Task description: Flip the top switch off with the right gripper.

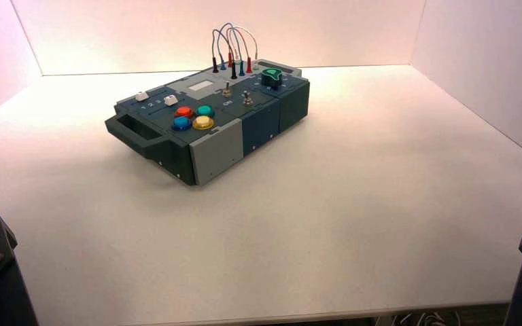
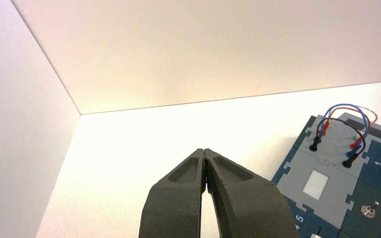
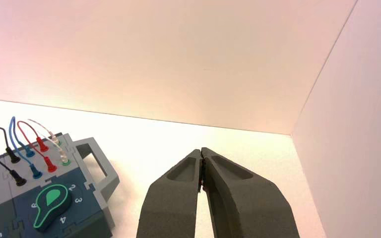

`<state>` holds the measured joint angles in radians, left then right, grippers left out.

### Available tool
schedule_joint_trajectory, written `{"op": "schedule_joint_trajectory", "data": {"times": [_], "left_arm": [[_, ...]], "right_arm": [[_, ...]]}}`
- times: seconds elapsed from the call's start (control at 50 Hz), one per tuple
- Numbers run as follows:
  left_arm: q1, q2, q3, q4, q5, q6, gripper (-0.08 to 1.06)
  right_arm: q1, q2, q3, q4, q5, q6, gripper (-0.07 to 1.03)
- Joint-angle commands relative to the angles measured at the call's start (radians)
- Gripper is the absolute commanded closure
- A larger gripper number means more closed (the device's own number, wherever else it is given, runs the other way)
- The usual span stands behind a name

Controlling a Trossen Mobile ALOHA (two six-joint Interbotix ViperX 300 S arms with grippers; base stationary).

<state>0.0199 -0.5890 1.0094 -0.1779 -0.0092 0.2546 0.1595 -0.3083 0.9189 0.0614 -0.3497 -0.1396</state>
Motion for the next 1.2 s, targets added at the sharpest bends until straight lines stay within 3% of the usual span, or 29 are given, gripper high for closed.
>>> {"op": "schedule_joint_trajectory", "data": {"times": [0.02,0.38,0.54,0.68,0.88,1.1,1.2], "left_arm": [[0.003,-0.011,-0.012,0.002,-0.011,0.005,1.0],[0.005,-0.031,-0.012,0.0,-0.005,0.003,1.0],[0.003,-0.04,-0.021,0.002,0.052,0.003,1.0],[-0.006,-0.032,-0.051,0.002,0.181,0.003,1.0],[-0.054,-0.014,-0.117,0.0,0.383,0.005,1.0],[-0.064,0.066,-0.16,0.0,0.615,0.005,1.0],[-0.067,0.12,-0.178,0.0,0.676,0.005,1.0]], "right_arm": [[0.002,-0.015,-0.025,0.0,-0.009,-0.002,0.98],[0.002,-0.037,-0.021,0.0,-0.005,-0.002,0.98],[0.006,-0.041,-0.031,-0.003,0.028,-0.002,0.98],[0.038,-0.058,-0.091,-0.031,0.186,-0.002,0.98],[0.095,-0.061,-0.196,-0.037,0.385,-0.002,0.98],[0.124,-0.038,-0.356,-0.035,0.775,-0.003,0.98],[0.127,-0.025,-0.4,-0.032,0.882,-0.008,0.98]]}}
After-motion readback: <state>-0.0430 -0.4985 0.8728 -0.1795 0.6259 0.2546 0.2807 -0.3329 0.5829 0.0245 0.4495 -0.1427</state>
